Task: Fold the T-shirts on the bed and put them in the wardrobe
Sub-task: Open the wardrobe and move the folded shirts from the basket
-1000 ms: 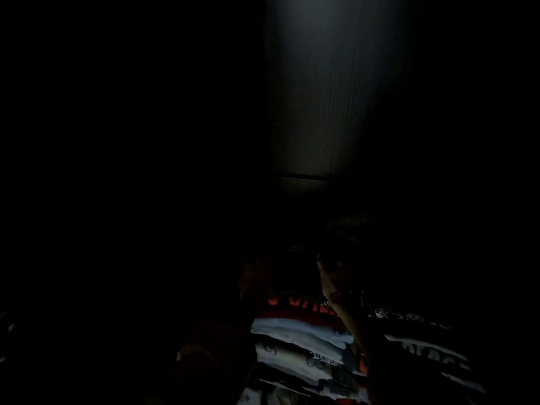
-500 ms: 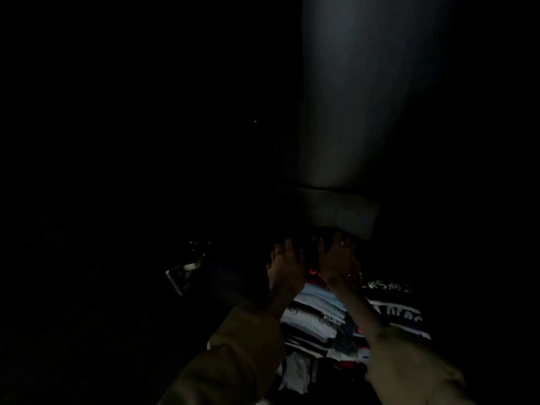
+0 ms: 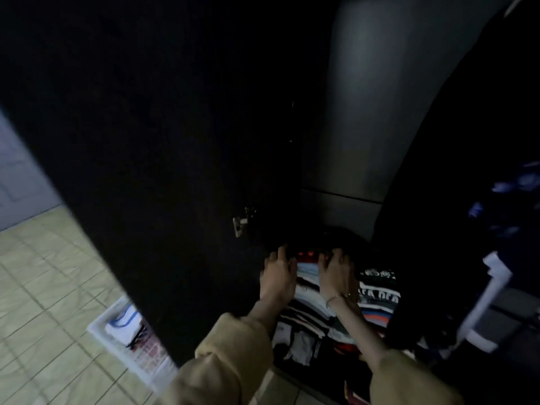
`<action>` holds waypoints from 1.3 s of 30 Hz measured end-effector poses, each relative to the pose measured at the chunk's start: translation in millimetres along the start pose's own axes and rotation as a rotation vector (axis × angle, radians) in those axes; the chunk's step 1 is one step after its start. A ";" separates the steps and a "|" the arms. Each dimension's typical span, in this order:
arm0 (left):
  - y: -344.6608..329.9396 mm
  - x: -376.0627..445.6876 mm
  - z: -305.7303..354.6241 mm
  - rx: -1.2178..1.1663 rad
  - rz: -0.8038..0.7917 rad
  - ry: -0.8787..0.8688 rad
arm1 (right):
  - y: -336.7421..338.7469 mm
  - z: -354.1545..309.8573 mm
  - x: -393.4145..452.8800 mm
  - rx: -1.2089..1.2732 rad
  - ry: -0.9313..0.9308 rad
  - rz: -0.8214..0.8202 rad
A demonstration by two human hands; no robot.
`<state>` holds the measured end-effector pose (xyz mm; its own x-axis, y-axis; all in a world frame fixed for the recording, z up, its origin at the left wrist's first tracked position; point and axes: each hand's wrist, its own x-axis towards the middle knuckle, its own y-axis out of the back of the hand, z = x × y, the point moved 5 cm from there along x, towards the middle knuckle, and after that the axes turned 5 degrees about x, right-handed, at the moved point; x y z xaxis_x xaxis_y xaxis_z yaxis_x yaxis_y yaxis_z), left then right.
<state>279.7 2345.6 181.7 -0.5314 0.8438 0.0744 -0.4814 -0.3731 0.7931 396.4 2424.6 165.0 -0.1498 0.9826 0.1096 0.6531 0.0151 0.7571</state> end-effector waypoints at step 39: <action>237.2 -274.2 -298.5 -0.006 0.405 0.534 | -171.0 -249.2 -338.3 0.200 0.570 -0.584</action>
<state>103.2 1910.6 169.0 -0.9421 0.3306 0.0555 -0.1740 -0.6237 0.7621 150.4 2043.5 159.0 -0.8216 0.5637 0.0848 0.4654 0.5774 0.6708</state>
